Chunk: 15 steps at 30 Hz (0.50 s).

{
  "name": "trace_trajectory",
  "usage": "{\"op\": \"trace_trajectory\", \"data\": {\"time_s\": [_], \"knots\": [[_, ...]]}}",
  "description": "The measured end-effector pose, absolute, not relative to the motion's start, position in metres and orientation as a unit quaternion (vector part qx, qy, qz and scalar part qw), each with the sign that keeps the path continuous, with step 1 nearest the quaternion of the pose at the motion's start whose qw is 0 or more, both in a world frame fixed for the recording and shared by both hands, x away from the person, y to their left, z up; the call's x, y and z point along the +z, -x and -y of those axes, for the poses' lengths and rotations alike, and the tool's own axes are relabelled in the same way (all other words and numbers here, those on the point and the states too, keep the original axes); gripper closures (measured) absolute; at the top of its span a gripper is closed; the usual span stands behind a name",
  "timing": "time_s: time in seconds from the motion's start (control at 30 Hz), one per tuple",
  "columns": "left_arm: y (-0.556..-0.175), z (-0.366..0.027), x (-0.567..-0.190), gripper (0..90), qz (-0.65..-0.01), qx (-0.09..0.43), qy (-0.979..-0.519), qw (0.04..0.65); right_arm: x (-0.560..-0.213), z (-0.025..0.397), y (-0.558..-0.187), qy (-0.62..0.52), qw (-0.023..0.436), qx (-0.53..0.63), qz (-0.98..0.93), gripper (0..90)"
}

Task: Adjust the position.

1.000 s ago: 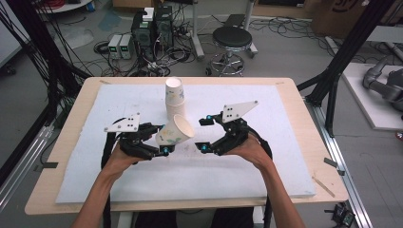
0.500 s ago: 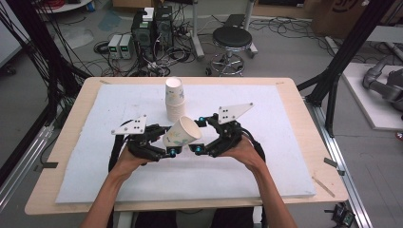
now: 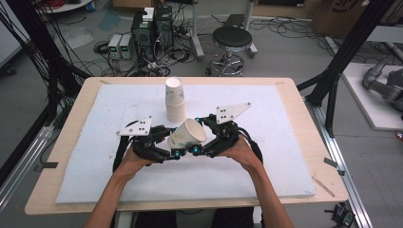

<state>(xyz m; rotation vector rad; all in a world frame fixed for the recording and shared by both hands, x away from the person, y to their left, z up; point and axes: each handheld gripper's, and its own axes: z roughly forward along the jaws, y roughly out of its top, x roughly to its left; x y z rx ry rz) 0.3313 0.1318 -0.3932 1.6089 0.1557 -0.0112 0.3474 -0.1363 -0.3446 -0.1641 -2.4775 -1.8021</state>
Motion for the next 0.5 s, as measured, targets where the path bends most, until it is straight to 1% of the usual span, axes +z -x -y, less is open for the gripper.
{"op": "trace_trajectory", "data": {"time_s": [0.13, 0.17, 0.2, 0.23, 0.3, 0.33, 0.5], "knots": [[-0.3313, -0.1304, -0.3934, 37.1, -0.066, -0.010, -0.720, 0.690, -0.3447, 0.1354, -0.3481, 0.049, 0.041, -0.588, 0.806, 17.5], [-0.3311, -0.1301, -0.3935, 37.1, -0.067, -0.009, -0.721, 0.690, -0.3448, 0.1352, -0.3483, 0.050, 0.041, -0.588, 0.807, 19.3], [-0.3311, -0.1295, -0.3936, 37.1, -0.065, -0.010, -0.722, 0.689, -0.3449, 0.1352, -0.3484, 0.051, 0.041, -0.587, 0.807, 23.5], [-0.3308, -0.1290, -0.3938, 37.1, -0.065, -0.011, -0.723, 0.688, -0.3449, 0.1354, -0.3485, 0.052, 0.040, -0.587, 0.807, 25.1], [-0.3312, -0.1284, -0.3942, 37.1, -0.064, -0.012, -0.724, 0.686, -0.3448, 0.1350, -0.3483, 0.054, 0.041, -0.588, 0.806, 25.8], [-0.3312, -0.1283, -0.3941, 37.1, -0.063, -0.011, -0.724, 0.687, -0.3449, 0.1347, -0.3484, 0.050, 0.042, -0.589, 0.806, 28.3], [-0.3315, -0.1286, -0.3944, 37.2, -0.061, -0.012, -0.724, 0.687, -0.3445, 0.1355, -0.3483, 0.049, 0.044, -0.589, 0.805, 32.0]]}}
